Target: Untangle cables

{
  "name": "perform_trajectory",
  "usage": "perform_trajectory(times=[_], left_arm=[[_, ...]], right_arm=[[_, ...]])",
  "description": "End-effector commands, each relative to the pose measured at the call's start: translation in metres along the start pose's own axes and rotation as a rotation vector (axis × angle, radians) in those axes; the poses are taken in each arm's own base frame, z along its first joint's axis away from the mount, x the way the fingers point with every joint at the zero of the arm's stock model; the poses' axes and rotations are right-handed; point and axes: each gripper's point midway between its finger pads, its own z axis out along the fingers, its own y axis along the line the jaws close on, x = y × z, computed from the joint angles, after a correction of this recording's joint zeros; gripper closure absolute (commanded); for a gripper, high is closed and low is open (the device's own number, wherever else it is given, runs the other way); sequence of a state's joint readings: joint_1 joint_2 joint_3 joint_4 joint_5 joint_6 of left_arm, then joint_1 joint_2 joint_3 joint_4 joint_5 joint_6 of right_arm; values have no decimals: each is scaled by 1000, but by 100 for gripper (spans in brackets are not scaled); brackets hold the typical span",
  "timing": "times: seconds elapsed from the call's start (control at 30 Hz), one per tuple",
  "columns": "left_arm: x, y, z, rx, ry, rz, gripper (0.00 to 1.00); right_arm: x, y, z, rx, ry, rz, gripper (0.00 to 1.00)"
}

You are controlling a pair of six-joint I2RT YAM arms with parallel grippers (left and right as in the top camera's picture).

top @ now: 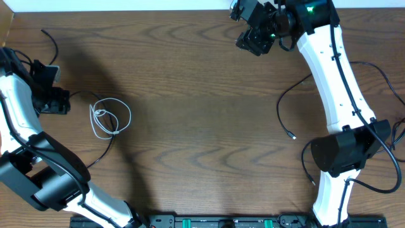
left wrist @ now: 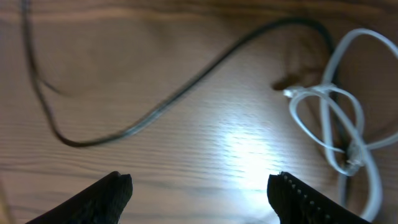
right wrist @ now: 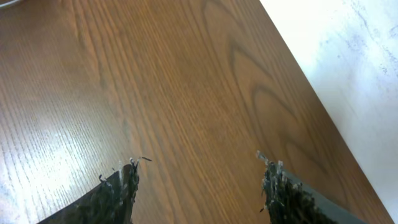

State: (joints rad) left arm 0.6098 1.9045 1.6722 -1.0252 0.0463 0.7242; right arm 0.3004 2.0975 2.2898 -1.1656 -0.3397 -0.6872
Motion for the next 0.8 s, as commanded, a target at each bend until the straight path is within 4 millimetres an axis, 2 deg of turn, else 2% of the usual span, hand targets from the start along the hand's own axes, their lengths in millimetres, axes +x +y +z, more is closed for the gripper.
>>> perform_trajectory(times=[0.0,0.17,0.4,0.57,0.6,0.63,0.67,0.73,0.77], left_arm=[[2,20,-8,-83,7,90,25],[7,35,10,-118,55,133,25],[19,31,44,-61,146,232,24],[20,37,49,-77,171,359,32],[18,38,49,-86,165,358,39],[17,40,49,-92,161,357,51],[16,40,49,-95,158,357,57],[15,41,49,-100,155,356,57],[14,42,49,-104,151,356,50]], right_arm=[[-16,-1,-22,37,-51,-10,37],[-21,-5,-22,49,-71,12,36],[-23,-4,-22,46,-79,28,33],[-23,-5,-22,47,-81,27,30],[-23,-5,-22,48,-82,29,30],[-24,-5,-22,49,-84,29,29],[-24,-5,-22,49,-85,29,29],[-25,-4,-22,48,-86,27,28],[-26,-3,-22,47,-86,24,29]])
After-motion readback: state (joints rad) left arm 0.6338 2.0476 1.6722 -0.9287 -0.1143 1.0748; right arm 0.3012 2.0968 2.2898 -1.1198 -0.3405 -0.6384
